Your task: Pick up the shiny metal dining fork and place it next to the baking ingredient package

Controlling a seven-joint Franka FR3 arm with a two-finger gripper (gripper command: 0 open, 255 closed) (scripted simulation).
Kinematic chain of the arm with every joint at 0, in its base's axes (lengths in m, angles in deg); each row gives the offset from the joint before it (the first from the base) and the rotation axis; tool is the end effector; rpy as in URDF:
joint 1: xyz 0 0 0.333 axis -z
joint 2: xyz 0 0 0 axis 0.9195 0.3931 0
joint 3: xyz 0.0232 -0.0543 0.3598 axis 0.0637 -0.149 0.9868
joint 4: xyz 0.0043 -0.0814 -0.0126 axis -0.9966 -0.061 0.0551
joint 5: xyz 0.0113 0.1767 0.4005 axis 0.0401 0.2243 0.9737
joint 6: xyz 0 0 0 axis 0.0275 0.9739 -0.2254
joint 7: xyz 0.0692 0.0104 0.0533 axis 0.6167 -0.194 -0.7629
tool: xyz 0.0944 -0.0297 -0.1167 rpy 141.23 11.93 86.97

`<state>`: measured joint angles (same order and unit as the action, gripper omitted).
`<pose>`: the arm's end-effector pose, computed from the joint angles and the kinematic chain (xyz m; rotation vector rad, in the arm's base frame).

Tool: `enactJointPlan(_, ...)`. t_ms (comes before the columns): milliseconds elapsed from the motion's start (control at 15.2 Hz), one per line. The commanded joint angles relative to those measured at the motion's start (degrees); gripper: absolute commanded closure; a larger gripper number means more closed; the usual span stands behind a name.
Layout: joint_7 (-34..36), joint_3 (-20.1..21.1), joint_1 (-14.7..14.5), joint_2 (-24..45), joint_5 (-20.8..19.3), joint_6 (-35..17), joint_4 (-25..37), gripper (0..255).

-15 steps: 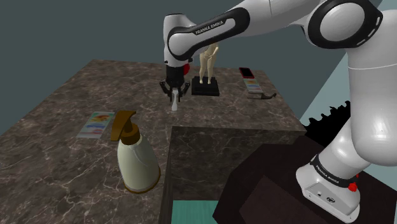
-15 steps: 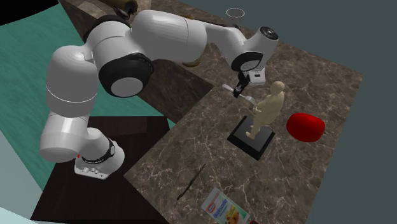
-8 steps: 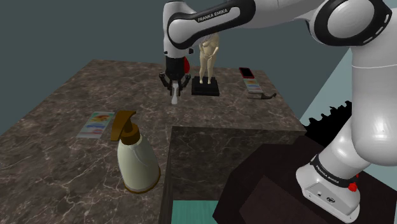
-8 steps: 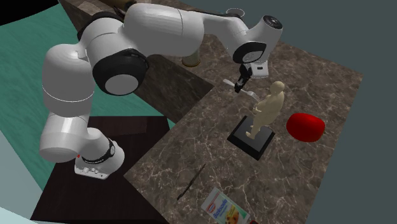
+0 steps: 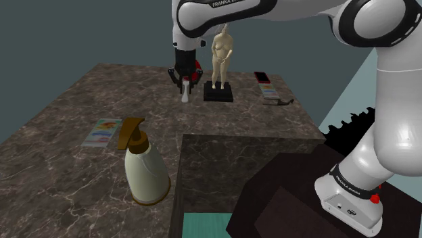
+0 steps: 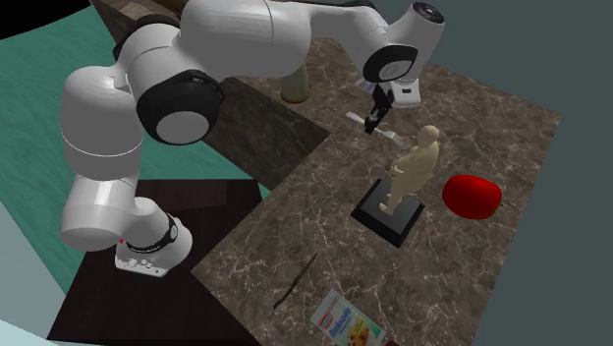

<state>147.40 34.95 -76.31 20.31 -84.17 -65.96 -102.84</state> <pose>0.7021 0.2857 0.3841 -2.9244 0.9600 0.2076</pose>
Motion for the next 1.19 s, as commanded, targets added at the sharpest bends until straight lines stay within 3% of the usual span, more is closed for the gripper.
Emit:
enactJointPlan(0,-1.19,-0.20,1.05,-1.09,0.28,0.23,-0.97,255)
enactJointPlan(528,-10.67,-2.50,8.46,-5.09,1.49,-0.38,-6.42,255)
enactJointPlan(1122,-21.14,-5.53,16.10,-5.55,1.78,0.97,-6.45,255)
